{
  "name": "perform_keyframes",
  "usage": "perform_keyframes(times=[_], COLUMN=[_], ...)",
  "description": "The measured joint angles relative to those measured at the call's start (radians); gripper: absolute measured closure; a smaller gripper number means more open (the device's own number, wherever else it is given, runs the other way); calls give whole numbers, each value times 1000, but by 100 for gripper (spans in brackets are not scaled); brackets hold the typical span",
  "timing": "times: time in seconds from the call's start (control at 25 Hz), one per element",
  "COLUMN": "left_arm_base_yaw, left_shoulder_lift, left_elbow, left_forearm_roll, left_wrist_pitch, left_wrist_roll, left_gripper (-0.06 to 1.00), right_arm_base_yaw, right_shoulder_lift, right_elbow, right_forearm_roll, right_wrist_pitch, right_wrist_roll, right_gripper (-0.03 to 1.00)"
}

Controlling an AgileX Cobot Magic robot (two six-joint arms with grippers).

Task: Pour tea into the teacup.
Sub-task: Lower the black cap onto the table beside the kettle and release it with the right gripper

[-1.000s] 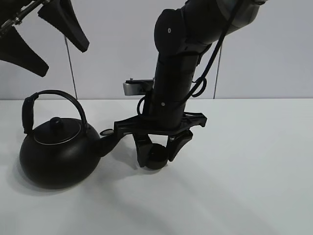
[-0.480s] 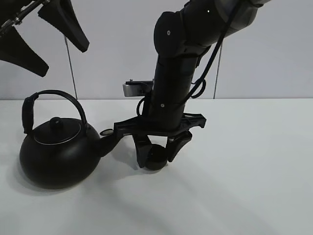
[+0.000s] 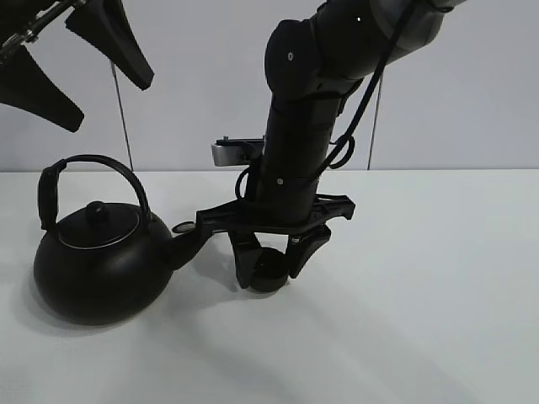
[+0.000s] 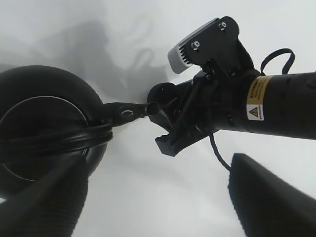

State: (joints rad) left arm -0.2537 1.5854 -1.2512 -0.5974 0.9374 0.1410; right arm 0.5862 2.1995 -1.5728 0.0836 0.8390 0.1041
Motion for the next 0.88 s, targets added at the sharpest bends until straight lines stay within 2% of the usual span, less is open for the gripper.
perform_keyframes(times=[0.44,0.68,0.88], left_arm_base_yaw=[0,0,0], left_shoulder_lift=[0,0,0], left_elbow=[0,0,0], left_forearm_roll=[0,0,0], left_wrist_pitch=[0,0,0], left_wrist_roll=[0,0,0], left_gripper=[37,37,37], right_arm_base_yaw=[0,0,0], right_shoulder_lift=[0,0,0], right_elbow=[0,0,0], right_forearm_roll=[-1,-1,-1], right_wrist_pitch=[2,2,4], right_wrist_roll=[0,0,0], right_gripper=[55,49,48])
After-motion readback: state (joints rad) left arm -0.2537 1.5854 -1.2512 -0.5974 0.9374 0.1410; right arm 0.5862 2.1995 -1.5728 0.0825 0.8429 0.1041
